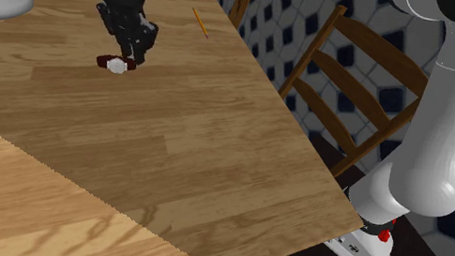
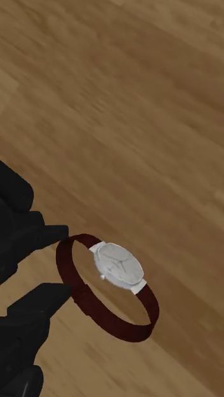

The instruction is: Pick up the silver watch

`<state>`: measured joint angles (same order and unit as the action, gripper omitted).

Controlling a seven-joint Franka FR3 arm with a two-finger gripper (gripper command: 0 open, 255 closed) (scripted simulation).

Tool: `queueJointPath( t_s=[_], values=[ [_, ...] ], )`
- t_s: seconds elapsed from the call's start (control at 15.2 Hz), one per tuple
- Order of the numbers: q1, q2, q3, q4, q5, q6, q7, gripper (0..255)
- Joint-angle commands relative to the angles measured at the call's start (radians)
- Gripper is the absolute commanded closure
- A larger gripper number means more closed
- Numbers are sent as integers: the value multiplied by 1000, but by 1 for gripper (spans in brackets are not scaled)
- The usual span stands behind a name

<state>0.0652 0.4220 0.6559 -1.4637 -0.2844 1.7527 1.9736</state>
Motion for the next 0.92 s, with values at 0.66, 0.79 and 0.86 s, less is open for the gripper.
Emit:
queueJointPath(
  t_s=[0.66, 0.79, 0.86],
  values=[
    [4, -4, 2, 33, 4, -36, -4, 255],
    [8, -4, 3, 60, 5, -63, -7, 255],
    [10, -4, 4, 75, 5, -76, -8, 255]
  ],
)
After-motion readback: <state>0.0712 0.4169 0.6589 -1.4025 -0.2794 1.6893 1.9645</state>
